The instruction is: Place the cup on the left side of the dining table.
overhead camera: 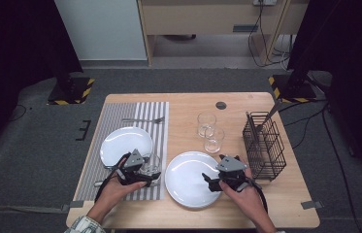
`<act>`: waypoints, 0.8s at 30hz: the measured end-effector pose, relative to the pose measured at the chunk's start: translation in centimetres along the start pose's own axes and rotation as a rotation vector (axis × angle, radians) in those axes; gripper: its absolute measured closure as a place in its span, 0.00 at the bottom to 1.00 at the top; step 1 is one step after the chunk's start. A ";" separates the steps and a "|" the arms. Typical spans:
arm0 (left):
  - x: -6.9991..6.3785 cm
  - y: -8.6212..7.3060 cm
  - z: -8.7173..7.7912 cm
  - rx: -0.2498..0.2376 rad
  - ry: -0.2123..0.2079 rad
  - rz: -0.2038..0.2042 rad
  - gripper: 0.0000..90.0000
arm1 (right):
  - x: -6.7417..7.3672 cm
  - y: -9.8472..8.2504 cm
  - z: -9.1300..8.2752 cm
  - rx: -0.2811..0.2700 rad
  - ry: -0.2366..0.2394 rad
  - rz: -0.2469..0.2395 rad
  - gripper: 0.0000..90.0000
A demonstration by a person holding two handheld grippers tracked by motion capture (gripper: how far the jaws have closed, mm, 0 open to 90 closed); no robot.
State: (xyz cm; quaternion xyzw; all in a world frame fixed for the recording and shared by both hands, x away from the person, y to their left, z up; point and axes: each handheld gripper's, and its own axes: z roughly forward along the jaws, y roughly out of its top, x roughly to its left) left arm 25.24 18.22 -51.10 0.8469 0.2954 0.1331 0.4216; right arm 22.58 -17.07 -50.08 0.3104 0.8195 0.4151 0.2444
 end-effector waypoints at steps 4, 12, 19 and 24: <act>0.2 -0.1 -0.1 -0.004 0.000 -0.007 0.23 | 0.0 0.0 0.0 0.001 0.000 -0.004 0.10; 0.3 -0.2 -0.3 -0.001 -0.004 -0.005 0.23 | 0.0 -0.1 0.0 0.003 0.000 -0.001 0.10; 0.0 -0.1 -0.3 0.024 0.006 0.036 0.23 | 0.0 -0.1 0.0 0.004 0.000 -0.002 0.10; 0.0 -0.2 -0.4 0.025 0.012 0.040 0.23 | -0.1 -0.1 0.0 0.002 -0.001 -0.004 0.10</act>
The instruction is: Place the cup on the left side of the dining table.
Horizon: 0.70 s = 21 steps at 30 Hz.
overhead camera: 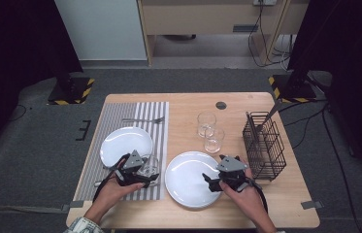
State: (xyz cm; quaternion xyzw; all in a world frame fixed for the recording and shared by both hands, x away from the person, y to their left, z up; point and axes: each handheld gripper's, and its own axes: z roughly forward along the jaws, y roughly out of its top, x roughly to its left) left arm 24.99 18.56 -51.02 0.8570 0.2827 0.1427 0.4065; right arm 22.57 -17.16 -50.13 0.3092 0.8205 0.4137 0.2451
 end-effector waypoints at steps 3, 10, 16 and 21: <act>0.2 -0.2 -0.3 -0.001 0.009 -0.006 0.23 | 0.0 0.0 0.0 -0.001 0.000 -0.001 0.10; 0.3 -0.6 -0.6 -0.008 0.017 -0.002 0.23 | 0.1 0.0 0.1 0.003 0.002 -0.001 0.10; 0.3 -0.6 -0.6 -0.006 0.019 -0.005 0.22 | 0.1 0.0 0.1 0.003 0.002 -0.003 0.10; 0.3 -0.7 -0.6 -0.008 0.020 -0.008 0.22 | 0.0 0.0 0.1 0.003 0.000 -0.003 0.10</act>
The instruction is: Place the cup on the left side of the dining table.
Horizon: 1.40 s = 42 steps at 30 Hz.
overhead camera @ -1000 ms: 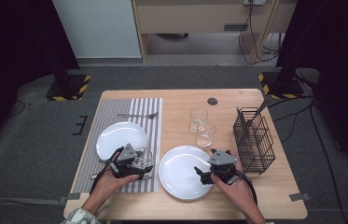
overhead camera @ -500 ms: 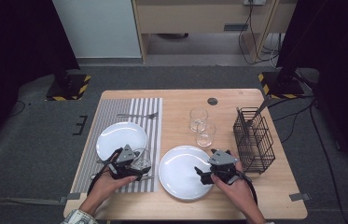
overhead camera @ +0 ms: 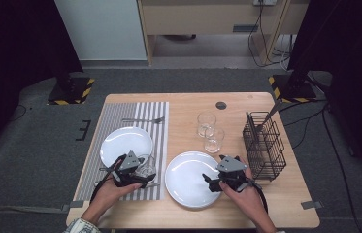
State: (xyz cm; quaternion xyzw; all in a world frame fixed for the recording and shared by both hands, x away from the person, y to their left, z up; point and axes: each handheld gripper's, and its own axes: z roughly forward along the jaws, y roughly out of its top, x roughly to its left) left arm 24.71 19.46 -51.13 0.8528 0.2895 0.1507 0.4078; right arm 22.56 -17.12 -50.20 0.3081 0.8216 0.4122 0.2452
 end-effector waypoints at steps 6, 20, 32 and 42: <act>0.0 -0.1 0.0 -0.018 0.003 -0.007 0.12 | 0.0 0.0 0.0 0.003 0.001 0.004 0.10; 0.1 0.7 -0.8 -0.093 0.011 -0.045 0.04 | 0.0 -0.2 0.1 0.008 0.001 0.007 0.10; 0.2 1.3 -0.9 -0.113 0.025 -0.047 0.04 | -0.1 -0.2 0.1 0.007 0.001 0.012 0.10; 0.1 1.6 -1.6 -0.131 0.052 -0.045 0.04 | -0.1 -0.2 0.1 0.009 0.001 0.010 0.09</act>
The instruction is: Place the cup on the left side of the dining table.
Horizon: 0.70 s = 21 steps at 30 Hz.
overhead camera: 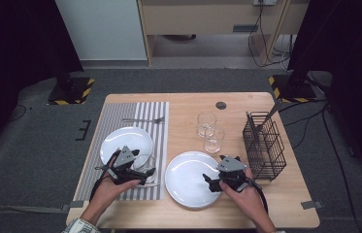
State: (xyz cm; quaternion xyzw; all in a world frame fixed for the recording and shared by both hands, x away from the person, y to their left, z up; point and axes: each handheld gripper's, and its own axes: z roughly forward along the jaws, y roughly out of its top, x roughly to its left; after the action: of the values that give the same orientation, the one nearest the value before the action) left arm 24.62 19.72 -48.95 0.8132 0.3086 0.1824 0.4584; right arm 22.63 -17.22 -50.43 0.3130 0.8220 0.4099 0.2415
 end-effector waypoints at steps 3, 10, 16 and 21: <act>0.0 0.2 -0.1 -0.008 0.000 -0.003 0.04 | 0.0 0.0 0.0 -0.003 -0.001 0.001 0.09; -0.2 0.9 -0.3 -0.022 -0.007 0.004 0.04 | 0.0 0.0 0.0 -0.002 -0.001 0.001 0.09; -0.2 1.8 -0.5 -0.035 -0.015 0.006 0.04 | 0.0 0.0 -0.1 -0.002 -0.002 0.002 0.09; -0.2 2.1 -0.5 -0.032 -0.016 0.000 0.04 | 0.0 0.0 -0.1 -0.004 -0.002 0.001 0.09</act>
State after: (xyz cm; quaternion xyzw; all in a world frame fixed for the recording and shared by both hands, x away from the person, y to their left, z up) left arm 24.86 19.11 -46.90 0.8072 0.3022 0.1807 0.4738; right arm 22.61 -17.26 -50.37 0.3134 0.8207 0.4112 0.2429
